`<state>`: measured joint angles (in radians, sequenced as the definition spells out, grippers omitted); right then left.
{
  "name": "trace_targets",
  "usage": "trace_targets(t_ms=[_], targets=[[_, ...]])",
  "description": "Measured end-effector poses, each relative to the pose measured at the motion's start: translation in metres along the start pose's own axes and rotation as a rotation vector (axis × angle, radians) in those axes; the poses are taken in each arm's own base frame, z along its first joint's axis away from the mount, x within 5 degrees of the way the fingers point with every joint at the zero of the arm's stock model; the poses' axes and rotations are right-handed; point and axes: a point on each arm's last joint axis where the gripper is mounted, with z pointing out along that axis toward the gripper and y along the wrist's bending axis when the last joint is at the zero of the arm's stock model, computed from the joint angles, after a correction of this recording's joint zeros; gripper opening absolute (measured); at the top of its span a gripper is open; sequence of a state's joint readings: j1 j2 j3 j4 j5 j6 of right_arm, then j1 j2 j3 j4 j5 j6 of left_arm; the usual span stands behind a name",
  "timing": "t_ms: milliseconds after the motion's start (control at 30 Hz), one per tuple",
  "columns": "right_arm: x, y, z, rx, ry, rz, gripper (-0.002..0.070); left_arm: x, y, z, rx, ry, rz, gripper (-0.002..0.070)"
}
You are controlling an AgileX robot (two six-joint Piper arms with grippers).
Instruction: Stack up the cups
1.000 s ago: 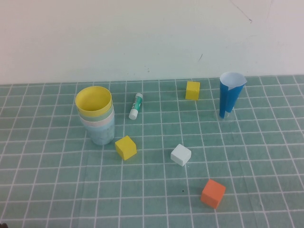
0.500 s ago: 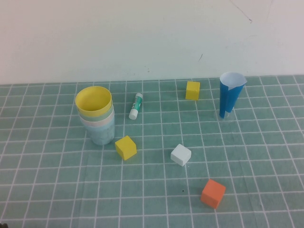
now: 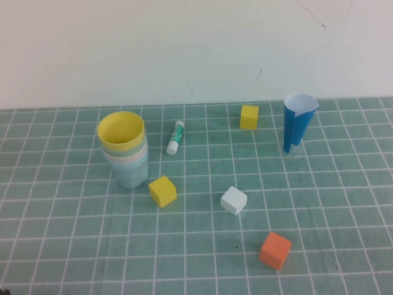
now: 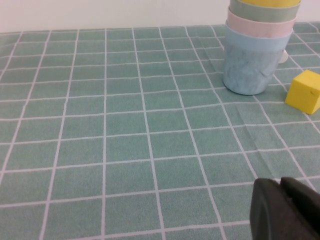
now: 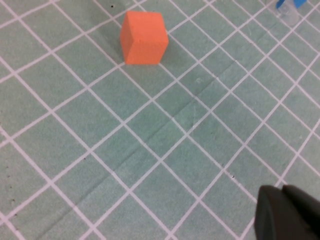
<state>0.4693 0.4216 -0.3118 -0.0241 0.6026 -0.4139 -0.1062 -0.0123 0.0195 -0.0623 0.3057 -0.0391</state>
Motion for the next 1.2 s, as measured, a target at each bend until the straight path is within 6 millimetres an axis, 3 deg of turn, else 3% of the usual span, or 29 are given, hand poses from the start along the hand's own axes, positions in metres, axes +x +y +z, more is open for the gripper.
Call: trace_targets(t_ms=[167,467,633,833,1200], targets=[[0.002,-0.003,-0.009,0.061,-0.041,0.022,-0.0001,0.000,0.000,0.000,0.000,0.000,0.000,-0.0002],[0.022,-0.006,-0.035,0.382,-0.154,0.134,-0.0001,0.000,0.000,0.000,0.000,0.002,0.000,-0.0002],[0.046,0.000,-0.018,0.498,-0.163,0.176,-0.0001,0.000,0.000,0.000,0.000,0.002,0.000,-0.0002],[0.072,0.011,0.014,0.459,-0.140,0.228,-0.0001,0.000,0.000,0.000,0.000,0.002,0.000,-0.0002],[0.071,0.010,0.014,0.468,-0.176,0.241,-0.0001,0.000,0.000,0.000,0.000,0.002,0.000,-0.0002]])
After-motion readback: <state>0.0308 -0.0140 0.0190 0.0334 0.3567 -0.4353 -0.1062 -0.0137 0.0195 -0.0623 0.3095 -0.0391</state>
